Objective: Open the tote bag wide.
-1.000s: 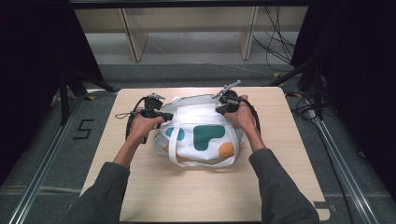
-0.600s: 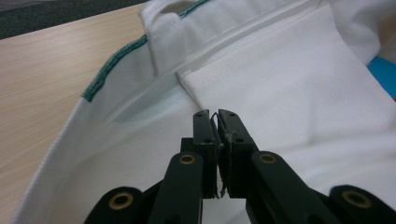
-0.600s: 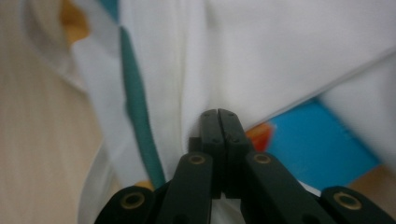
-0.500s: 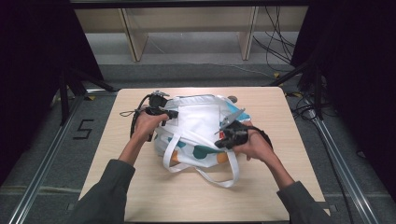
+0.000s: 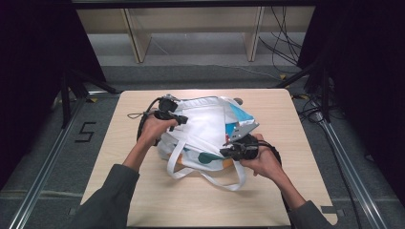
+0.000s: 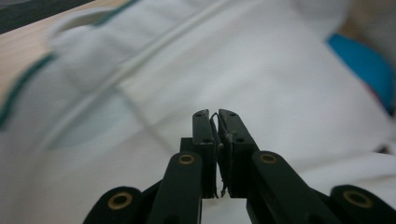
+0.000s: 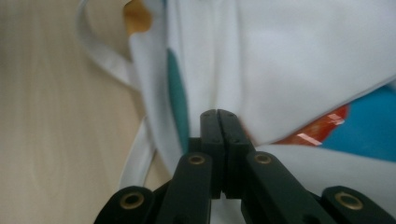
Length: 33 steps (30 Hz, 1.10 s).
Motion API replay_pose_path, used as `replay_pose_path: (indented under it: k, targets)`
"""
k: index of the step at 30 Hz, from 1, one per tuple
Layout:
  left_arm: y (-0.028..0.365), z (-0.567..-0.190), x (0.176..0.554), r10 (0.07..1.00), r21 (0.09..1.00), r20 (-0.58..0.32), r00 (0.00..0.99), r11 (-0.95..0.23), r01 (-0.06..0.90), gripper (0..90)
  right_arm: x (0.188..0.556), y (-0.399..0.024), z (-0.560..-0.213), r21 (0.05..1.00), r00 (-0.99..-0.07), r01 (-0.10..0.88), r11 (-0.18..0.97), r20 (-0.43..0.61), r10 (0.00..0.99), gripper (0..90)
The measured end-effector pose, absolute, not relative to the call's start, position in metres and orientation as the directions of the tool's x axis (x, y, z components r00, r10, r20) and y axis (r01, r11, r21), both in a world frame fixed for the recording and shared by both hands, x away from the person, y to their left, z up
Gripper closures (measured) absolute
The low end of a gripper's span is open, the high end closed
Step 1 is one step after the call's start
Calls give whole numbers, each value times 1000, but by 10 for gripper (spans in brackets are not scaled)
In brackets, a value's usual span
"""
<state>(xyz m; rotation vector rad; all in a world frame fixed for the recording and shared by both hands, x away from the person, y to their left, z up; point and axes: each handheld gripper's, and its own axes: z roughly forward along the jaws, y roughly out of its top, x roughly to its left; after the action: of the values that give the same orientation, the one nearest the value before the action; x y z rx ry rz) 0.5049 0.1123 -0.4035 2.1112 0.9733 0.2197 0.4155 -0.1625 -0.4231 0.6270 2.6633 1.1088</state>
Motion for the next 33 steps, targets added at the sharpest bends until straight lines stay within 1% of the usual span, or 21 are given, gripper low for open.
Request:
replay_pose_path:
  k: [1, 3, 5, 6, 7, 10, 11, 14, 16, 17, 18, 19, 20, 24, 25, 26, 27, 28, 29, 31, 33]
  targets:
    - [101, -404, 493, 666, 729, -177, 724, -406, 551, 846, 418, -164, -417, 725, -877, 299, 621, -47, 478, 900]
    - [96, -407, 488, 653, 726, -168, 739, -425, 541, 845, 418, -165, -415, 730, -876, 298, 616, -47, 480, 900]
    - [88, -414, 485, 623, 692, -156, 766, -485, 535, 830, 420, -167, -411, 731, -859, 299, 613, -74, 507, 900]
    - [86, -417, 485, 627, 684, -154, 764, -490, 540, 830, 420, -167, -411, 731, -859, 299, 613, -74, 507, 900]
    - [84, -422, 489, 629, 668, -144, 764, -508, 544, 833, 423, -166, -413, 727, -853, 287, 624, -102, 512, 900]
    - [79, -430, 501, 634, 620, -137, 761, -544, 565, 847, 425, -162, -419, 725, -850, 303, 618, -88, 520, 900]
    - [77, -431, 504, 639, 622, -133, 758, -541, 566, 864, 426, -157, -424, 712, -860, 296, 637, -92, 502, 900]
    - [71, -432, 516, 666, 613, -103, 739, -543, 575, 892, 424, -144, -442, 639, -877, 340, 689, -48, 478, 900]
    - [66, -435, 524, 701, 620, -88, 707, -517, 590, 893, 423, -142, -445, 638, -881, 339, 692, -44, 472, 900]
    - [66, -434, 528, 694, 594, -74, 716, -546, 591, 894, 421, -142, -447, 626, -888, 335, 704, -41, 459, 900]
    - [64, -436, 531, 722, 609, -55, 690, -523, 596, 895, 419, -142, -447, 619, -887, 341, 707, -37, 460, 900]
    - [62, -436, 534, 733, 600, -13, 680, -538, 592, 896, 418, -142, -448, 620, -890, 331, 711, -44, 453, 900]
    - [60, -437, 538, 737, 584, 7, 676, -552, 595, 896, 417, -141, -449, 613, -894, 331, 718, -41, 447, 900]
    - [58, -434, 552, 763, 574, 30, 646, -542, 614, 896, 413, -138, -457, 579, -905, 325, 748, -40, 424, 900]
    - [59, -432, 557, 777, 580, 58, 627, -538, 613, 896, 412, -137, -459, 581, -899, 337, 741, -34, 436, 900]
    - [59, -430, 560, 787, 587, 125, 604, -550, 595, 897, 413, -137, -460, 587, -902, 323, 743, -47, 430, 900]
    - [59, -428, 565, 779, 584, 209, 591, -584, 564, 897, 411, -136, -461, 584, -891, 360, 728, -17, 454, 900]
    - [59, -429, 569, 780, 609, 251, 574, -588, 532, 897, 413, -136, -462, 576, -899, 346, 740, -21, 437, 900]
    - [59, -430, 572, 782, 591, 257, 568, -592, 548, 897, 413, -135, -463, 576, -903, 334, 746, -32, 428, 900]
    - [59, -434, 582, 796, 591, 273, 541, -582, 558, 897, 412, -135, -464, 581, -902, 333, 743, -33, 430, 900]
    - [59, -440, 587, 792, 586, 266, 549, -585, 561, 897, 412, -137, -463, 587, -891, 363, 723, -8, 454, 900]
